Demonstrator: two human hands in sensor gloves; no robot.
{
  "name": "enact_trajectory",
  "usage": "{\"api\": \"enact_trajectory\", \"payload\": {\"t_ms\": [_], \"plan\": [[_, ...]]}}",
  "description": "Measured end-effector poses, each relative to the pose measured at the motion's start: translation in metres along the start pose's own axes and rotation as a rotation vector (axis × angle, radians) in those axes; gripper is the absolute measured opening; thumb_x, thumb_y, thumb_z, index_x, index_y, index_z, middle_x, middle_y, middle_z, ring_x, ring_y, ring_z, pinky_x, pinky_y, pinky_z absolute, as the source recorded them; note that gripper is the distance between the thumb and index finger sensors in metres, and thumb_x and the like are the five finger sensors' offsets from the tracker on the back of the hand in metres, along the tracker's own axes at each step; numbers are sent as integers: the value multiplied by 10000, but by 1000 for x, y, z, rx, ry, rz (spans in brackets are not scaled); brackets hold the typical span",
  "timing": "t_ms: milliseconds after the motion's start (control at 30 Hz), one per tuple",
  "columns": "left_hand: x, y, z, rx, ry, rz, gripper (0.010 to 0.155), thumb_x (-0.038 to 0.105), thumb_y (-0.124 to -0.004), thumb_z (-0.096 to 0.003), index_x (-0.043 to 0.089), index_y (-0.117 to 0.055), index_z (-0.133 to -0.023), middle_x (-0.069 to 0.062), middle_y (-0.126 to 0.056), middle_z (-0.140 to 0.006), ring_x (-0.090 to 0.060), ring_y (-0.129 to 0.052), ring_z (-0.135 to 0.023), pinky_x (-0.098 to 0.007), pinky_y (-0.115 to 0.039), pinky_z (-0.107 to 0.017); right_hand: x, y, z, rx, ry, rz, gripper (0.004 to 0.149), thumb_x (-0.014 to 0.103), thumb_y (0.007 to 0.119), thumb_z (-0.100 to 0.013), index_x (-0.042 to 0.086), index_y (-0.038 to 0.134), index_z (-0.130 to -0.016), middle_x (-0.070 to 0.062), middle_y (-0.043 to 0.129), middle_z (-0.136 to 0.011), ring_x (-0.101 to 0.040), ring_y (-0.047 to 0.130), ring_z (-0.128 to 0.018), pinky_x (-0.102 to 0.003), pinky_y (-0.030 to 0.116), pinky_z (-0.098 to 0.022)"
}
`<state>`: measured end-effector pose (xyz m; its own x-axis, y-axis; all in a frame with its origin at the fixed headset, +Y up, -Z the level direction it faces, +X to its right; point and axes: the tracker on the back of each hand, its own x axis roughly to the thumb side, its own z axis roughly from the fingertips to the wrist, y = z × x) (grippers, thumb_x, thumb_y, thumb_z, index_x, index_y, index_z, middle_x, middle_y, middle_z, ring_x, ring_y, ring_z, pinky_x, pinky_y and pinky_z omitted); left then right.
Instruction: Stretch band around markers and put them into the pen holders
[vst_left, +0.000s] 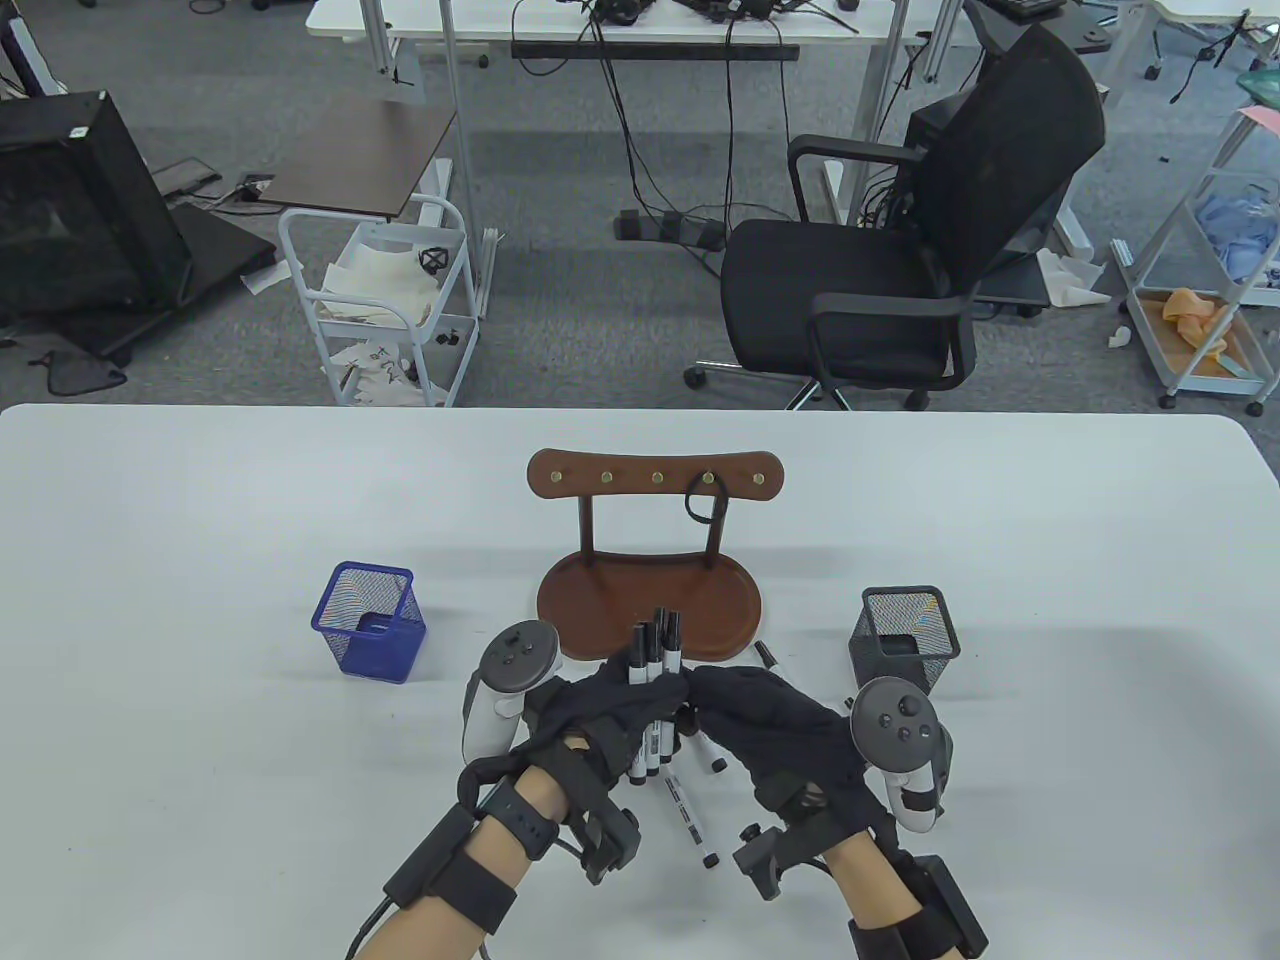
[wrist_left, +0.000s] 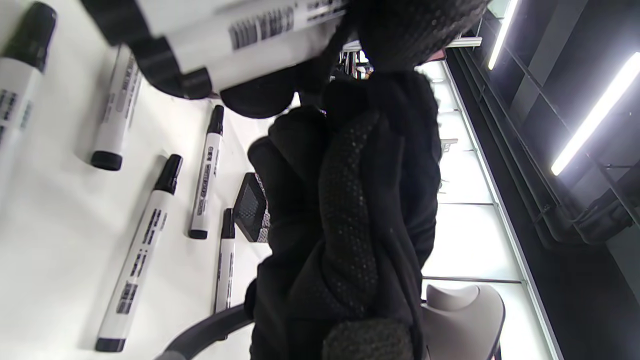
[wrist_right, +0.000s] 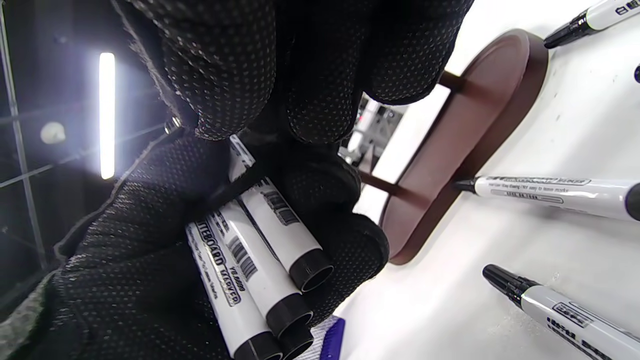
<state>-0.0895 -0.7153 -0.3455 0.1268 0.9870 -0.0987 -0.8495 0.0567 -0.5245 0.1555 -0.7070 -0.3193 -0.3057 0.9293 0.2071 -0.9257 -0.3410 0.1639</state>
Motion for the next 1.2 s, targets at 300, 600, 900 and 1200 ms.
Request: {"api": "enact_trajectory", "payload": {"t_ms": [300,600,900,1200], "plan": [[5,10,11,43,-38,-143,486,387,-720,-630,221,-494,-1027,-88,-732,-1043,-285,-884,-867,-577,-753,-688,-1,-4,1,-3,25,88,403,331,944,-452,324,876,-850,86,943,-904,-231,965,-774,-508,767,-676],[10,28,26,85,-65,-180,489,385,-726,-628,220,-499,-1029,-94,-740,-1039,-292,-885,-862,-580,-745,-688,-4,0,1,43,54,306,531,426,949,-437,296,816,-935,22,846,-1049,-312,853,-926,-592,670,-712],[22,62,43,175,-104,-184,492,385,-729,-627,223,-501,-1032,-90,-738,-1042,-299,-876,-869,-586,-732,-694,-6,4,4,101,72,452,691,494,948,-417,318,704,-1038,-45,648,-1209,-408,618,-1078,-698,522,-740],[37,108,60,293,-113,-218,494,390,-728,-628,238,-494,-1036,-79,-729,-1052,-298,-855,-889,-587,-708,-714,-7,7,4,120,81,503,743,529,938,-406,323,665,-1066,-74,588,-1238,-433,547,-1104,-726,471,-741]]}}
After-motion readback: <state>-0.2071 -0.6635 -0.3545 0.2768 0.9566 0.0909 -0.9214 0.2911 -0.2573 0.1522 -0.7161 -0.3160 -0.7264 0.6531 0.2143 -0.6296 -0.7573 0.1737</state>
